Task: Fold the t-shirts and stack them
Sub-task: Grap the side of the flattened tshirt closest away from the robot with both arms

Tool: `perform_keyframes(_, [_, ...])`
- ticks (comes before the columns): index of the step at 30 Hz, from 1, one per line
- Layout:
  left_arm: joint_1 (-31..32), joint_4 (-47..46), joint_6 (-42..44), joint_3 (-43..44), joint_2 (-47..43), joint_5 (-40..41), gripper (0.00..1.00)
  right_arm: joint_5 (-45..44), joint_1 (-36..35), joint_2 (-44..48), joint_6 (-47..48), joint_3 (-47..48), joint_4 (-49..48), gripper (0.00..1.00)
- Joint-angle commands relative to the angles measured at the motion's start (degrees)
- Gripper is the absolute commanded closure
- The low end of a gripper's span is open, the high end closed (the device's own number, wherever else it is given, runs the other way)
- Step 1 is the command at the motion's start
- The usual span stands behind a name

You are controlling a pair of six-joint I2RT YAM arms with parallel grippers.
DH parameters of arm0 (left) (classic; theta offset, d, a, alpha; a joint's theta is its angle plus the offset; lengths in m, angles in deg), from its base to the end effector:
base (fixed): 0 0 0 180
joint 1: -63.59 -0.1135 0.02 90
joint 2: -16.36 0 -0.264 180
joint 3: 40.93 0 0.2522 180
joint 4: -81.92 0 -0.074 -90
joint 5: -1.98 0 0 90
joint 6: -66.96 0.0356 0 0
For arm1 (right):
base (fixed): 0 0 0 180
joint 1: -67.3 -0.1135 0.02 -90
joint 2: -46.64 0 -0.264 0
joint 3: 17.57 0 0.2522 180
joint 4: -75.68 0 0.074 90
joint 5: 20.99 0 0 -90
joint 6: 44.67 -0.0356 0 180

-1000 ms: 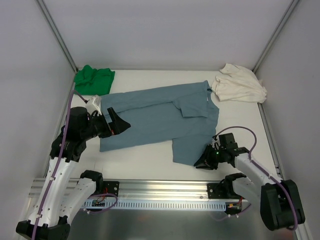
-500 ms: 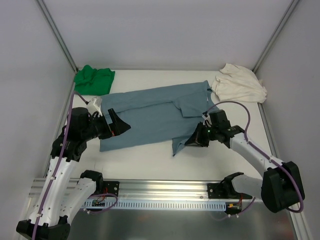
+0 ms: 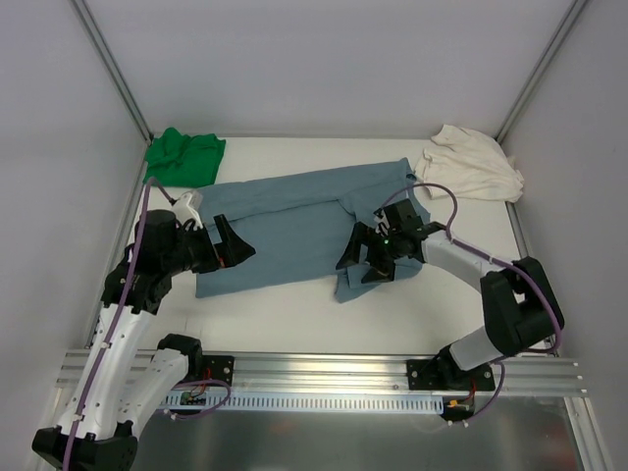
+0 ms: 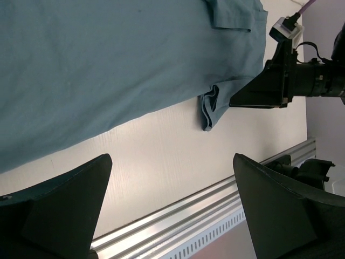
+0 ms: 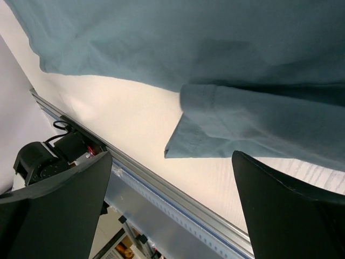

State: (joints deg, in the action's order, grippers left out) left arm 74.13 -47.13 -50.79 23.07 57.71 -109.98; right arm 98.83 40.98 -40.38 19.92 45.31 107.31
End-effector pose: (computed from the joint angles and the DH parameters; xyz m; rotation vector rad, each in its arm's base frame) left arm 0.1438 -0.0403 0.3343 -0.0740 2.1234 -0.8003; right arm 0.2569 0.1469 0.1873 -0.2388 2.6535 0.9929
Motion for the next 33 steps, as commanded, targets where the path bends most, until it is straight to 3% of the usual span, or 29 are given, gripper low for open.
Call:
perform_keyframes(1, [0.4, 0.4, 1.8, -1.3, 0.3, 1.0, 0.01, -2.8, -1.4, 6.2, 0.9, -1.4, 0.4, 0.01])
perform_keyframes(4, [0.4, -1.4, 0.6, -3.0, 0.6, 0.1, 0.01, -3.9, -2.0, 11.2, 0.4, -3.2, 1.6, 0.0])
perform_keyframes(8, [0.4, -3.3, -0.5, -4.4, 0.6, -0.9, 0.01, -5.0, -2.1, 13.2, 1.0, -6.1, 1.9, 0.32])
perform_keyframes(9, [0.4, -3.4, -0.6, -4.4, 0.5, -1.1, 0.01, -5.0, -2.1, 12.8, 1.1, -6.2, 2.0, 0.49])
perform_keyframes(11, [0.4, -3.1, -0.4, -4.1, 0.1, -1.0, 0.01, -5.0, -2.1, 11.4, 1.7, -6.6, 1.6, 0.57])
perform_keyframes(17, [0.4, -0.9, 1.0, -2.5, -0.6, 0.2, 0.01, -4.5, -2.1, 5.6, 1.7, -6.9, -1.3, 0.55])
perform_keyframes(20, [0.4, -0.3, 1.5, -2.3, -0.6, 0.5, 0.01, -4.6, -2.1, 3.4, 1.8, -6.8, -2.3, 0.49])
perform_keyframes(33, [0.4, -0.3, 1.7, -2.9, -0.7, 1.0, 0.01, -4.8, -2.1, -2.4, 2.0, -4.0, -3.6, 0.49])
